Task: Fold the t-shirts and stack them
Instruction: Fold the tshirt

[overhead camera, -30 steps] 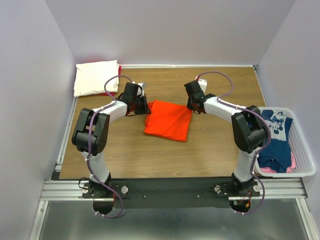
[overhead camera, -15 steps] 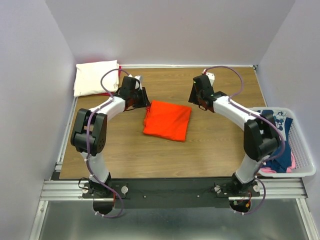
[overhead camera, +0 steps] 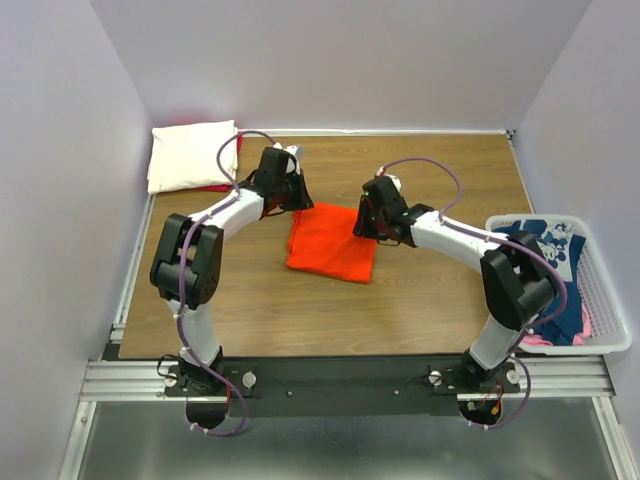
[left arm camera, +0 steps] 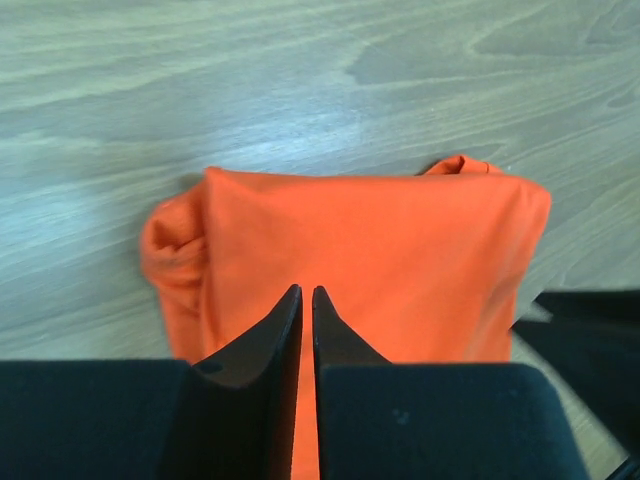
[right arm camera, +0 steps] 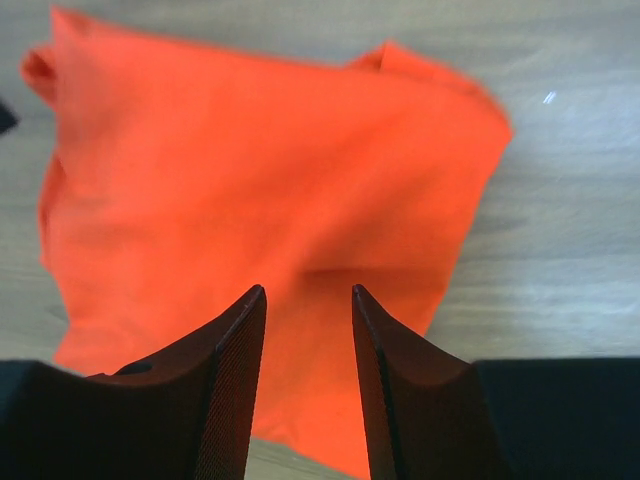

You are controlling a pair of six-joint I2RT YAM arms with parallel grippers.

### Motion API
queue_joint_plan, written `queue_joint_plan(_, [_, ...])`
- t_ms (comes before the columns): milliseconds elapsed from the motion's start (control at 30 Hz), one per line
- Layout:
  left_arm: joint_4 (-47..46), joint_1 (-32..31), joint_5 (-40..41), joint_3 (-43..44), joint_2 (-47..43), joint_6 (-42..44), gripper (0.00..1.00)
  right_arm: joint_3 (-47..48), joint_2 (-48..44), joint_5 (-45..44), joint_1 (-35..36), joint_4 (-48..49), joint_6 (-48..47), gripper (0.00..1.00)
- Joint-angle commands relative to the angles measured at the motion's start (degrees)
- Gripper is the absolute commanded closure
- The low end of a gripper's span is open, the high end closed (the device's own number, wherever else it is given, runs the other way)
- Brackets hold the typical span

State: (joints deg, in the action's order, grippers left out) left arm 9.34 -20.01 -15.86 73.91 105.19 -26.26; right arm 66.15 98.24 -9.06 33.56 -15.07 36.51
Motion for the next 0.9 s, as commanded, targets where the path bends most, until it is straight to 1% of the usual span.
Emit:
queue_joint_plan(0, [-0.99,-0.82,0.04,2.73,6.07,-1.77,0.87,-3.48,2.40,2.47,1.07,-0.13,2.69,0.54])
queue_joint_plan(100, [-0.38,-0.65,3.27,5.62,10.28,-1.69,0.88,-7.69,2.14,3.60,1.42,0.57,3.04,0.54])
queue_joint_plan(233, [0.15,-0.29,3.47,7.74,14.78,-2.04,0.91,-12.09,2.57,4.23,1.51,0.66,2.78,0.54])
queue_joint_plan(400, [-0.03,0.32,4.08,8.44,15.49,-2.30,0.91,-17.10,-0.67,3.09,1.51,0.66,2.95,0.53])
queue_joint_plan(567, [0.06,0.50,2.24,10.20,14.79,-1.60,0.90,-17.55,-1.99,2.99,1.51,0.57,2.95,0.53])
queue_joint_plan(667, [0.15,0.85,0.48,12.04,12.42,-0.20,0.76,-16.67,-2.96,2.82,1.51,0.48,2.78,0.53])
queue_joint_plan(700, [0.32,0.94,0.56,12.48,10.41,0.15,0.71,-16.41,-3.31,2.82,1.42,0.31,2.69,0.52])
queue_joint_plan(733, [0.85,1.20,1.00,12.66,9.35,0.51,0.62,-16.06,-3.49,2.73,1.33,0.04,2.60,0.52])
queue_joint_plan(767, [1.72,1.46,1.44,12.58,7.07,1.21,0.57,-15.36,-3.92,2.82,1.07,-0.13,2.34,0.51])
queue_joint_plan(867, [2.70,2.69,2.59,9.95,4.07,1.39,0.50,-14.12,-4.63,4.04,0.45,-0.75,2.16,0.45])
